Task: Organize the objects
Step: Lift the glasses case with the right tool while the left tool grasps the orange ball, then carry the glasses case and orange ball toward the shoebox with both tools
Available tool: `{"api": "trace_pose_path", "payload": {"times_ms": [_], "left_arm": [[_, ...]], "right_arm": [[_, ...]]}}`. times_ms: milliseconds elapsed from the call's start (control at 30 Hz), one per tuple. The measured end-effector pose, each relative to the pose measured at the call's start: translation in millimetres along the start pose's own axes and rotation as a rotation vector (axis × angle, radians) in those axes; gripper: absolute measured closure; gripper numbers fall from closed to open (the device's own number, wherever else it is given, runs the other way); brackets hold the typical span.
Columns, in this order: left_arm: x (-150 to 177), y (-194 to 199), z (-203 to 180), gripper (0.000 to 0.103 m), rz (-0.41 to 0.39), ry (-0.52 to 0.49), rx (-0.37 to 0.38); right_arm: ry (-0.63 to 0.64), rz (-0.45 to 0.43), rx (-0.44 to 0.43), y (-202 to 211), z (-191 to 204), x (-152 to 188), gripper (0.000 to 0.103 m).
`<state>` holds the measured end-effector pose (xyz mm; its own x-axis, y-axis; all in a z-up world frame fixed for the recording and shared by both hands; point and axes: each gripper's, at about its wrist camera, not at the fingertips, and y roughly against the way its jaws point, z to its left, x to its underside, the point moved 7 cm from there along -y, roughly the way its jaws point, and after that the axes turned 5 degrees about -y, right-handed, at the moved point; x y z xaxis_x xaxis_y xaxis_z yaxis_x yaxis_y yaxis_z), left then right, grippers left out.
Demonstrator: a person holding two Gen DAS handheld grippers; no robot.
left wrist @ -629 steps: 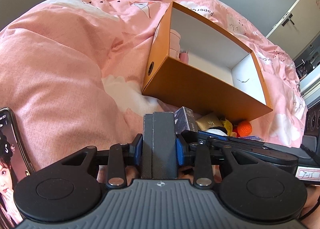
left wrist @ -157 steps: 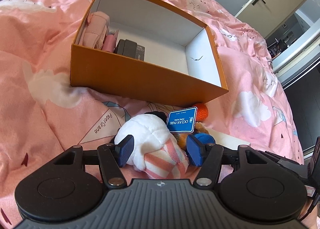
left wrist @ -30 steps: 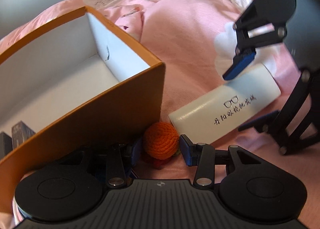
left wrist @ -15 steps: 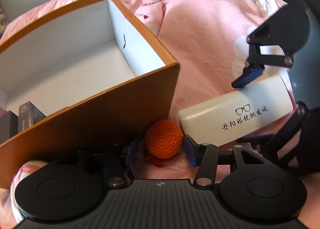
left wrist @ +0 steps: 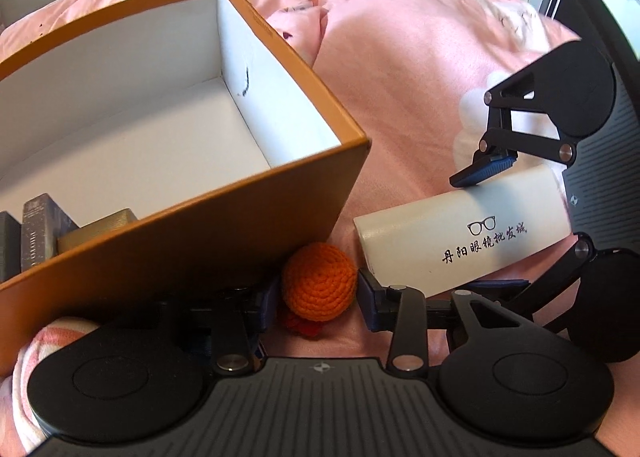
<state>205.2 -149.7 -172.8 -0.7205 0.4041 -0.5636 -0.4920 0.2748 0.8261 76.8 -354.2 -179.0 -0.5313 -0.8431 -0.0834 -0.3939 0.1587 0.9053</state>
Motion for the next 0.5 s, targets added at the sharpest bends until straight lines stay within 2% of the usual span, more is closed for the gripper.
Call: {"api": "trace_pose_path", "payload": {"times_ms": [300,500], "left_arm": [[2,56,11,0.057,-0.099,0.075,0.047],[-2,95,18,0.057,-0.168,0.078,0.037]], "right_arm": [[-0.1,-0.029,0.022,43,-7,1,0.039],[-0.233,-0.059,0.001,79,-8,4,0.04]]}}
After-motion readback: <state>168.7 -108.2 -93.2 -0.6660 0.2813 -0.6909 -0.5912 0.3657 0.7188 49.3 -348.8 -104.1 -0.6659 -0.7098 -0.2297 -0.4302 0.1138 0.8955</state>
